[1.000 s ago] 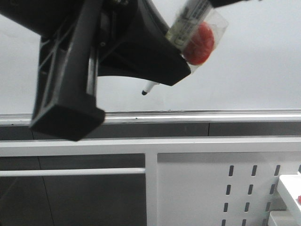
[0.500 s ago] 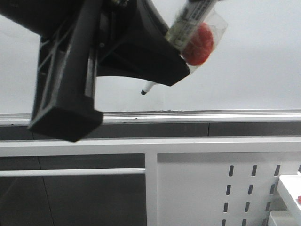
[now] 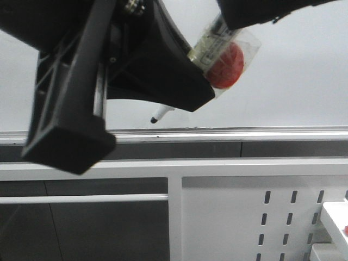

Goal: Write number 1 on whiteboard

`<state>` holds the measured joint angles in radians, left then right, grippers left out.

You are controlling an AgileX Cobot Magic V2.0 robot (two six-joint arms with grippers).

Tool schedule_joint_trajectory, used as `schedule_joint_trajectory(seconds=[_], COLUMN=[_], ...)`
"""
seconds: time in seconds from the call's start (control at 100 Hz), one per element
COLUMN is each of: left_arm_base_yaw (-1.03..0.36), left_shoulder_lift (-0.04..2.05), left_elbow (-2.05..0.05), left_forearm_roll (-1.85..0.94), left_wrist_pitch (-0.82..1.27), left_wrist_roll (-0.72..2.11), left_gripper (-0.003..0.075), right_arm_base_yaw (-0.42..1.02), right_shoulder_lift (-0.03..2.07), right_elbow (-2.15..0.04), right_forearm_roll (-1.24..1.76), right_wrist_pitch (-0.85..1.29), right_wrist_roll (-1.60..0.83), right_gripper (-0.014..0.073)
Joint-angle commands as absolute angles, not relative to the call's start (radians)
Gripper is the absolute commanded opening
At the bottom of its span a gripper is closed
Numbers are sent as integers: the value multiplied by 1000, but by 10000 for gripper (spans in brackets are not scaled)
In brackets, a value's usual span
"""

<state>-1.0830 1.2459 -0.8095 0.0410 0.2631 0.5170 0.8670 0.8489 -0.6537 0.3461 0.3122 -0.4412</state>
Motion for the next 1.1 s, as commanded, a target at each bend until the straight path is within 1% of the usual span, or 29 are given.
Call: schedule_joint_trajectory(seconds=[0.0, 0.02, 0.05, 0.06, 0.07, 0.1, 0.12, 0.17, 0.22, 0.27, 0.46, 0.52, 0.59, 0.64, 0.76, 0.8, 0.87, 0.94, 1.03, 1.09], left_arm_base_yaw=[-1092, -1092, -1092, -1092, -1092, -1092, -1092, -1092, -1092, -1092, -1092, -1092, -1090, -1080, -1028, -1001, -955, -908, -851, -818], left_shoulder_lift=[1211, 1209, 1207, 1203, 1201, 1196, 1190, 1175, 1154, 1131, 984, 911, 815, 740, 541, 470, 358, 258, 150, 93], left_elbow=[-844, -844, -844, -844, -844, -844, -844, -844, -844, -844, -832, -812, -783, -759, -683, -657, -619, -590, -565, -553], left_forearm_roll=[32, 10, -9, -22, -29, -54, -71, -106, -124, -131, -210, -236, -232, -213, -98, -47, 29, 76, 92, 93], left_wrist_pitch=[170, 170, 172, 174, 174, 180, 185, 205, 235, 275, 390, 395, 393, 393, 393, 391, 386, 386, 386, 386], left_wrist_roll=[538, 538, 538, 538, 538, 538, 538, 538, 538, 538, 534, 529, 483, 451, 323, 267, 169, 90, 70, 70], left_gripper=[55, 99, 138, 180, 180, 255, 285, 391, 452, 477, 472, 446, 369, 289, 43, -19, -20, -20, -20, -20], right_arm_base_yaw=[872, 872, 872, 872, 872, 872, 872, 872, 872, 872, 872, 872, 871, 871, 871, 871, 871, 871, 871, 871], right_shoulder_lift=[846, 846, 846, 844, 844, 839, 835, 826, 811, 802, 752, 740, 724, 711, 704, 712, 734, 771, 822, 852], right_elbow=[-692, -692, -692, -692, -692, -692, -692, -692, -690, -688, -665, -648, -619, -590, -531, -520, -519, -519, -519, -519], right_forearm_roll=[383, 374, 359, 356, 350, 343, 341, 336, 323, 307, 273, 266, 266, 262, 262, 262, 262, 262, 262, 262], right_wrist_pitch=[259, 257, 254, 252, 252, 245, 240, 226, 208, 201, 157, 135, 89, 21, -225, -301, -356, -361, -359, -378], right_wrist_roll=[-427, -427, -427, -427, -427, -427, -427, -427, -427, -427, -427, -427, -427, -427, -436, -473, -588, -703, -836, -873], right_gripper=[-73, -71, -69, -69, -69, -69, -69, -69, -69, -69, -68, -68, -68, -68, -68, -68, -68, -69, -69, -69])
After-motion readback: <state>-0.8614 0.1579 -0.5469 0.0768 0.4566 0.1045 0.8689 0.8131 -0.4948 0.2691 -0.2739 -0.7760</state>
